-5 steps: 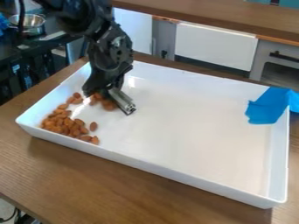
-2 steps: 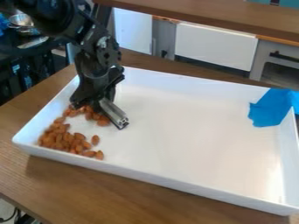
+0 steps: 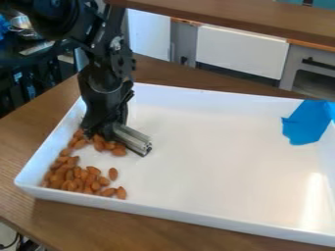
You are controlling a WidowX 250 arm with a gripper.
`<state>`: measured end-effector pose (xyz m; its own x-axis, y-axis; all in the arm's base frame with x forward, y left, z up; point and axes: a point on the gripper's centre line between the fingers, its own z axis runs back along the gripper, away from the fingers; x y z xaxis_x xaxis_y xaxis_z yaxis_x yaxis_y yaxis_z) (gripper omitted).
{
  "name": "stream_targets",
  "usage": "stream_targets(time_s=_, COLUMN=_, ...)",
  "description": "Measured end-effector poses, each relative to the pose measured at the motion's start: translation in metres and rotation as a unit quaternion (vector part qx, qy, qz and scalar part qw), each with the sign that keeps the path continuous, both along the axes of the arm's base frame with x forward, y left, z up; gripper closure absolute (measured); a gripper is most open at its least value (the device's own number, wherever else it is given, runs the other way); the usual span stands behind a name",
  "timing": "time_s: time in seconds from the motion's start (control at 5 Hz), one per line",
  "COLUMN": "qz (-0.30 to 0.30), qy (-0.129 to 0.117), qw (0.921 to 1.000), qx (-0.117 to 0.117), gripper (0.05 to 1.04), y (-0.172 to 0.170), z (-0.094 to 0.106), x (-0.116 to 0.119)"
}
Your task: Sweep into pile
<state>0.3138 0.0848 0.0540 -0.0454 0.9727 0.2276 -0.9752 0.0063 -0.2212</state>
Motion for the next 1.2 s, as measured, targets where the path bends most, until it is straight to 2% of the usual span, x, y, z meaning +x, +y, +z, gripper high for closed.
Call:
stream_targets(time_s=0.2, qz=0.027, qy=0.029, qw=0.9989, qx=-0.025, gripper=0.710, y=-0.014, z=0.001, x=-0.006)
stream_targets(time_s=0.4, qz=0.063, qy=0.062, qw=0.9945, qx=-0.056, gripper=0.710, y=-0.031, z=0.010, x=-0.005)
stream_targets(time_s=0.8, qz=0.060, qy=0.084, qw=0.9928, qx=-0.060, gripper=0.710, y=-0.065, z=0.010, x=-0.004)
stream_targets(time_s=1.0, qz=0.047, qy=0.092, qw=0.9931, qx=-0.055, gripper=0.710, y=-0.072, z=0.004, x=-0.010)
stream_targets(time_s=1.2, qz=0.045, qy=0.090, qw=0.9932, qx=-0.059, gripper=0.710, y=-0.071, z=0.004, x=-0.020)
